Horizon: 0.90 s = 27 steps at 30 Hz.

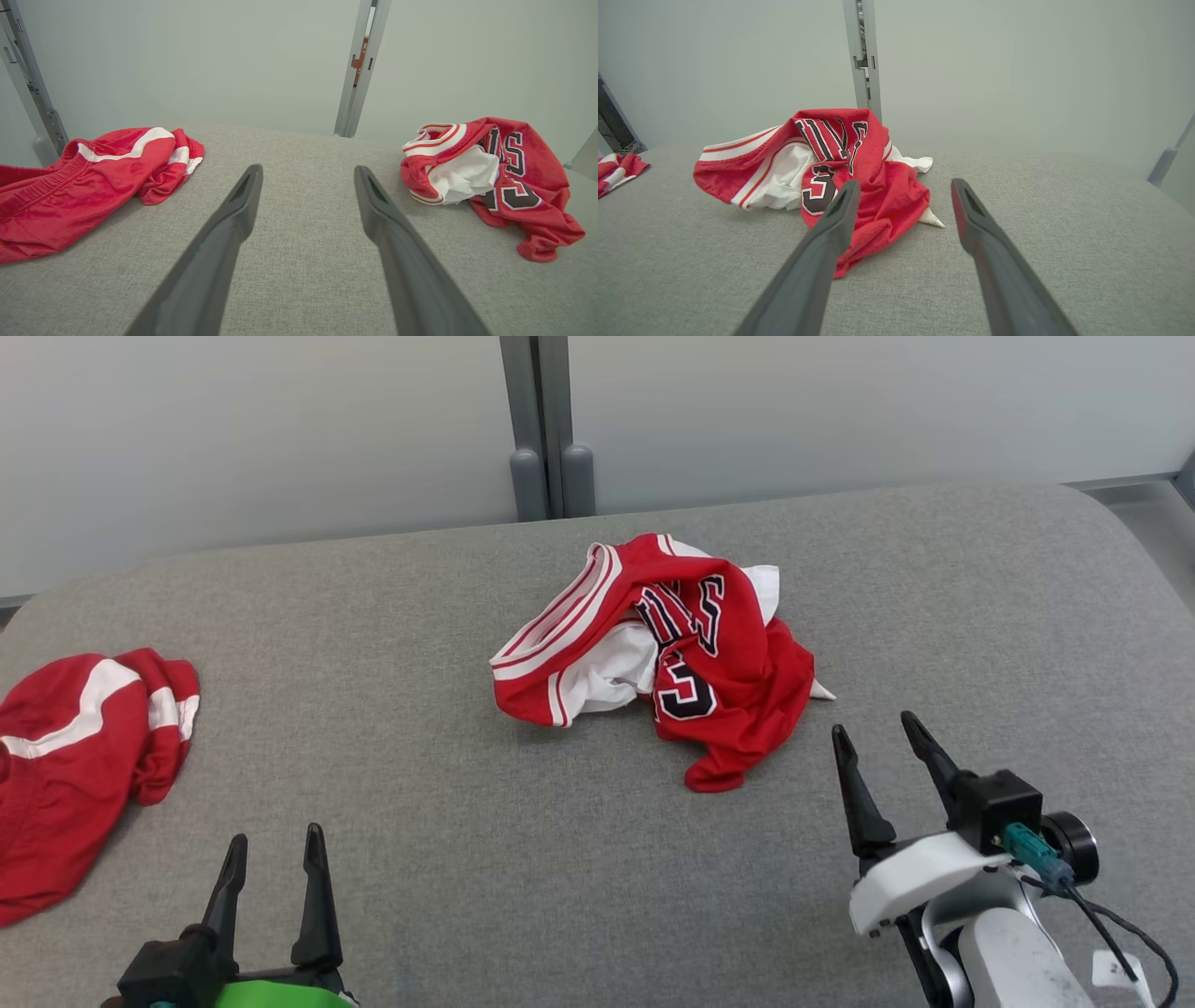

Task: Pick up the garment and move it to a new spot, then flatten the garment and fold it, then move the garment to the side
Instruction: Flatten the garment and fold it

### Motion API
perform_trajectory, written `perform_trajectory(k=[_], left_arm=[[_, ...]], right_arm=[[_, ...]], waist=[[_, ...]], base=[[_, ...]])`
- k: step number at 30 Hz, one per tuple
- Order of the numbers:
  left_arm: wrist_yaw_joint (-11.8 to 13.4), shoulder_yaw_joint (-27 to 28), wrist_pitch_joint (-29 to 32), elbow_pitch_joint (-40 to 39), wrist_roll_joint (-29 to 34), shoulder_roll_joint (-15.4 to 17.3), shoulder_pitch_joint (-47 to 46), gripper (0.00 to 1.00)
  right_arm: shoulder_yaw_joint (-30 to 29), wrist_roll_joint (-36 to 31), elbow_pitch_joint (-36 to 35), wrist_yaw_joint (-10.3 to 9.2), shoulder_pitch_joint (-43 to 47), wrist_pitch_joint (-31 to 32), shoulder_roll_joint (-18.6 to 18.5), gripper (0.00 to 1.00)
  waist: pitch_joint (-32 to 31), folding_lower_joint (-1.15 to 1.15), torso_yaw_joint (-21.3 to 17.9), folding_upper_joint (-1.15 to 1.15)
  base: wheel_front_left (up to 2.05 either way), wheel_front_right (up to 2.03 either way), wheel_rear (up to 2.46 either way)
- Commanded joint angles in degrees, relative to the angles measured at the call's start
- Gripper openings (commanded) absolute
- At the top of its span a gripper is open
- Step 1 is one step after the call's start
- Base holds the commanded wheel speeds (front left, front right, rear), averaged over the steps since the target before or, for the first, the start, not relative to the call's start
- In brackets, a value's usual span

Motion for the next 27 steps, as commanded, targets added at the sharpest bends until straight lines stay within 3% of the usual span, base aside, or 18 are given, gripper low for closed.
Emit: perform_trajectory(k=[1,7,18,27], left_arm=[[-0.32,-0.1,0.01,0.1,-0.34,0.01,-1.35,1.0],[-0.37,-1.23,0.01,-0.21,-0.91,0.03,-3.25,1.0],[-0.2,-5.6,0.01,0.81,-3.22,0.05,-8.92,1.0],[0.08,-8.01,0.02,1.58,-4.83,0.04,-10.48,1.0]], right_arm=[[0.93,0.49,0.31,-0.08,-1.79,0.74,-0.11,1.0],[9.5,-0.34,4.53,-0.08,-10.86,6.89,-0.11,1.0],[25.7,2.0,21.49,-0.08,-28.36,12.94,-0.18,1.0],[27.05,-2.49,33.89,-0.08,-34.05,11.66,-0.19,1.0]], waist=[[0.6,0.0,0.56,0.0],[3.35,0.0,3.26,0.0],[9.42,0.0,13.05,0.0],[11.35,0.0,19.49,0.0]], base=[[0.0,0.0,0.0],[0.0,0.0,0.0],[0.0,0.0,0.0],[0.0,0.0,0.0]])
